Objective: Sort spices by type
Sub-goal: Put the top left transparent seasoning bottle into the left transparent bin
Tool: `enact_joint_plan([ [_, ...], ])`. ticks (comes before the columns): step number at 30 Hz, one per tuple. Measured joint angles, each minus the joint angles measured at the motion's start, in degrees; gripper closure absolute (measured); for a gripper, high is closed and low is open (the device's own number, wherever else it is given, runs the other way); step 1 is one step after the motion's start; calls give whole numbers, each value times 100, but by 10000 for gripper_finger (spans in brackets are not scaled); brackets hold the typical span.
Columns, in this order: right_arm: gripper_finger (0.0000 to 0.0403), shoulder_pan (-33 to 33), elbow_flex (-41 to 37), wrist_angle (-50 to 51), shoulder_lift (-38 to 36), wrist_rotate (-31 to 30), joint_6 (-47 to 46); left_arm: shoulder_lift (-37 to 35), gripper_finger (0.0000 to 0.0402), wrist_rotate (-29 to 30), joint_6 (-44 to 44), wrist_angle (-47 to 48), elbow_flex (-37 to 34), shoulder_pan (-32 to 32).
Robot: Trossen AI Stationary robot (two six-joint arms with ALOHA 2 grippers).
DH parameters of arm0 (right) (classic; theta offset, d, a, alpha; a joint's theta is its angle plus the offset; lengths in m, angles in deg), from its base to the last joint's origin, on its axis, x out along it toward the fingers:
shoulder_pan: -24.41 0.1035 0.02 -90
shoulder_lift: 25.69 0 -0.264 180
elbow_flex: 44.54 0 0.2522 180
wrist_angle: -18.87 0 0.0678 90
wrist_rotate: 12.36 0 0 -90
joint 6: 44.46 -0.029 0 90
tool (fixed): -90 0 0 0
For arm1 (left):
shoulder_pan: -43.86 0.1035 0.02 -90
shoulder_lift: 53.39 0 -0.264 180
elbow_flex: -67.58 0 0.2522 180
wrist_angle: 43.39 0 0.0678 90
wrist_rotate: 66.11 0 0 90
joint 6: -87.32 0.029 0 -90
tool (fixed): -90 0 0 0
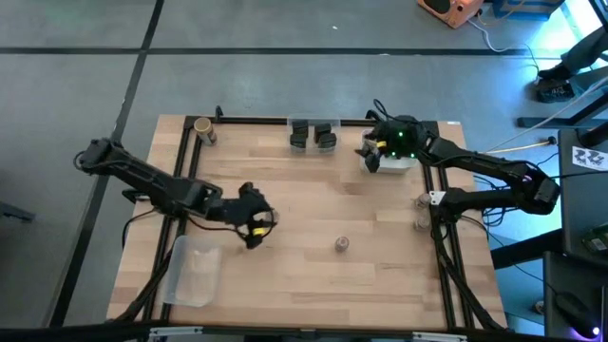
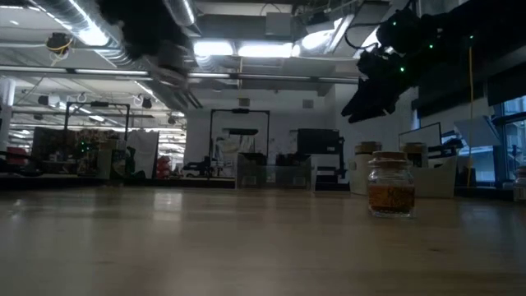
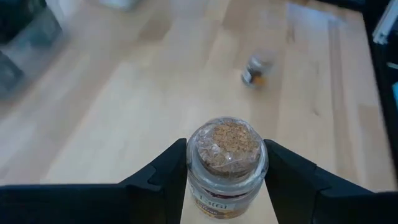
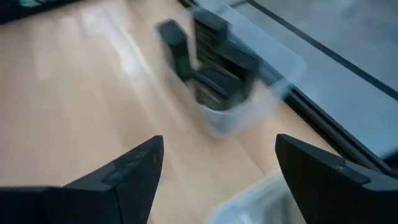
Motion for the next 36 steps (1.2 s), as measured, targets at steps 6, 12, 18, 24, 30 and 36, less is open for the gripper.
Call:
enact_joint_plan([
  [6,95,608,0,-467,0,-48,-150,-394,238,0,-1041,770,0,-697],
  [12,95,1088,0,-847,50,-266,-365,-610,239,-15,-2191,1449,0,-1479],
  [18,95,1470,0,-1195,419,-481,-417,-663,241,-99,-3627,2147,0,-2384],
  [24,95,1798,0,-1682,890,-518,-426,-633,241,-2,-4977,2723,0,-3228],
  [30,95,2019,0,-2018,1115,-522,-425,-250,241,198,-6075,3265,-6,-3927],
  [36,95,2050,0,-2028,1117,-531,-447,377,241,702,-6726,3512,-7,-4489],
])
